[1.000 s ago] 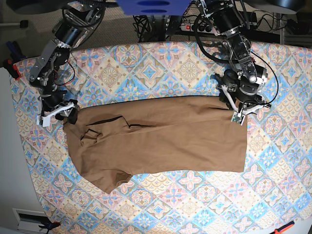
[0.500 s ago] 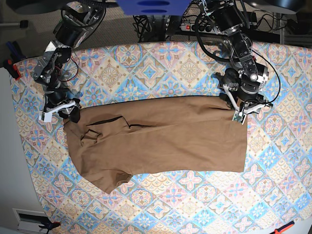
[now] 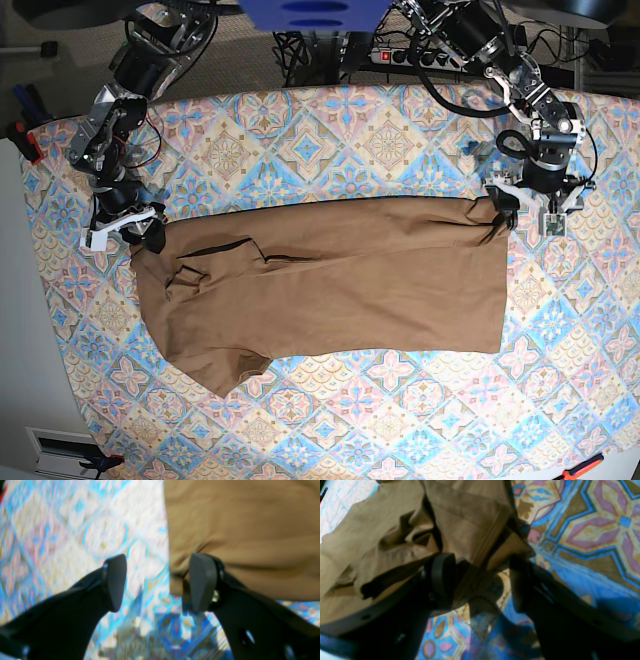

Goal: Layout the t-shirt on the table in an organized manner, then fold the t-shirt properly
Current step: 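Release and regrasp the shirt edge with the left gripper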

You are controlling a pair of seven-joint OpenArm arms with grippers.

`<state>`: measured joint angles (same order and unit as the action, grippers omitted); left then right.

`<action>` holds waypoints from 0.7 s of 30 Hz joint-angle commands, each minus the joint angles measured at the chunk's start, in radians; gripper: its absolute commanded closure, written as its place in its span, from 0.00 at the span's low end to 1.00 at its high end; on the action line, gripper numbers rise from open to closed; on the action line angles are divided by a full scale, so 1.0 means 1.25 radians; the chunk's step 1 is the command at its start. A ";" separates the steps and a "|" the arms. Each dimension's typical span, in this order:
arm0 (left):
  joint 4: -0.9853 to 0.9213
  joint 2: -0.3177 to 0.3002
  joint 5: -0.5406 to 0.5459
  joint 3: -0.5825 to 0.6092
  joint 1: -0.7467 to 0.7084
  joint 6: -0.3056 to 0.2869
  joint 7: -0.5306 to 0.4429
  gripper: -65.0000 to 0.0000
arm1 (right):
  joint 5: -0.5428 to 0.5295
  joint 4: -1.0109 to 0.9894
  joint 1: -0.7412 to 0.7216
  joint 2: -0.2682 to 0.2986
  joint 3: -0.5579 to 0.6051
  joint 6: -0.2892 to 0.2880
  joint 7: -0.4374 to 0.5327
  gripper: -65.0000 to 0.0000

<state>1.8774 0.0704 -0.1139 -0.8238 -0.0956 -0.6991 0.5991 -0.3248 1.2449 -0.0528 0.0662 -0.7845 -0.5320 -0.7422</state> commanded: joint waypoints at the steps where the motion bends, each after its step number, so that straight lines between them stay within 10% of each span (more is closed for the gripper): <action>1: 0.005 -0.018 0.009 0.003 0.005 0.001 -0.018 0.39 | 0.010 0.003 -0.005 0.002 0.001 -0.002 -0.030 0.49; 14: -0.147 -0.111 0.359 0.003 -0.114 0.001 -0.017 0.38 | 0.011 0.003 -0.005 0.004 0.002 -0.002 -0.035 0.49; 21: -0.190 -0.117 0.407 0.004 -0.107 0.001 -0.018 0.39 | 0.011 0.003 0.000 0.004 0.002 -0.002 -0.035 0.49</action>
<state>1.6264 -0.0624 0.3748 -0.8177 -0.2382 -0.6956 0.5983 -0.3252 1.2453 -0.0521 0.0666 -0.7845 -0.5316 -0.7452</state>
